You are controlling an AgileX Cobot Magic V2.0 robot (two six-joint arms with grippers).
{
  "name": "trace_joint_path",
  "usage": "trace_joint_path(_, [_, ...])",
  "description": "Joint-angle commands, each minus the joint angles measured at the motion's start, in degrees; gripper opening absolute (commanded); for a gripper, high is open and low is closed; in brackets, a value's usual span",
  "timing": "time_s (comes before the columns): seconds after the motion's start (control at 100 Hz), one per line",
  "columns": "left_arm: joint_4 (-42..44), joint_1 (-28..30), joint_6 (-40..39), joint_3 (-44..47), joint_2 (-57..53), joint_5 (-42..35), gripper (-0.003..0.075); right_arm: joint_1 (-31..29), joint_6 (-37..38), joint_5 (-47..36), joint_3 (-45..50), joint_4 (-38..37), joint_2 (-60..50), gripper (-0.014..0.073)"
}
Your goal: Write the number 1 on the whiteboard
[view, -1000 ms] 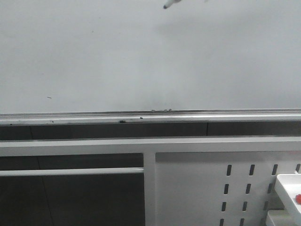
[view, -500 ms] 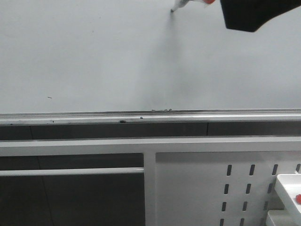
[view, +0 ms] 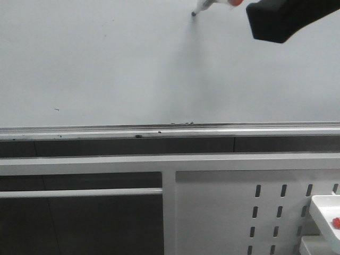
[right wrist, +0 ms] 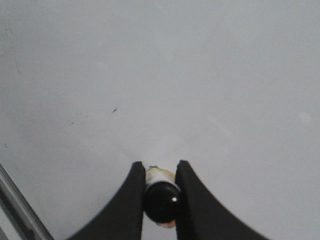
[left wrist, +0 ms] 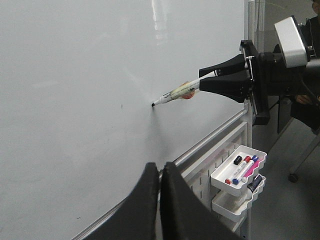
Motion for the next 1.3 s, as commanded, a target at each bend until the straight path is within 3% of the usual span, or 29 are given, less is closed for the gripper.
trace_joint_path(0.0, [0.0,0.01,-0.54,-1.42,0.82,-4.59,-0.002,-1.62,-1.04,-6.1,-1.64,1.9,0.25,-0.0071])
trace_joint_path(0.29, [0.0,0.01,-0.54,-1.42,0.82,-4.59,-0.002,-1.62,-1.04,-3.49,-1.64,9.14,2.47,-0.0071])
trace_joint_path(0.64, [0.0,0.01,-0.54,-1.42,0.82,-4.59,-0.002,-1.62,-0.44,1.39,-1.64,10.06,11.93,-0.0071])
trace_joint_path(0.87, [-0.11,0.01,-0.54,-1.42,0.82,-4.59,-0.002,-1.33,-0.44,-0.04,-1.76,9.95,11.74,-0.0071])
trace_joint_path(0.96, [-1.47,0.01,-0.54,-1.42,0.82,-4.59,-0.002,2.14,0.02,1.53,-2.65,9.95,8.3,-0.0071])
trace_joint_path(1.03, [-2.97,0.01,-0.54,-1.42,0.82,-3.91,-0.002,6.7,0.02,7.38,-4.78,9.95,3.82,-0.0071])
trace_joint_path(1.12, [-5.64,0.01,-0.54,-1.42,0.95,-1.45,-0.0019,11.52,0.02,24.14,-9.91,9.95,-1.65,-0.0071])
trace_joint_path(1.23, [-7.22,0.01,0.46,-1.69,4.76,2.58,-0.0012,12.69,0.02,45.68,-17.23,10.45,-3.84,-0.0071])
trace_joint_path(1.29, [-8.2,-0.1,4.71,-2.65,8.27,2.9,0.0028,12.69,0.02,51.9,-20.27,10.45,-3.7,-0.0071])
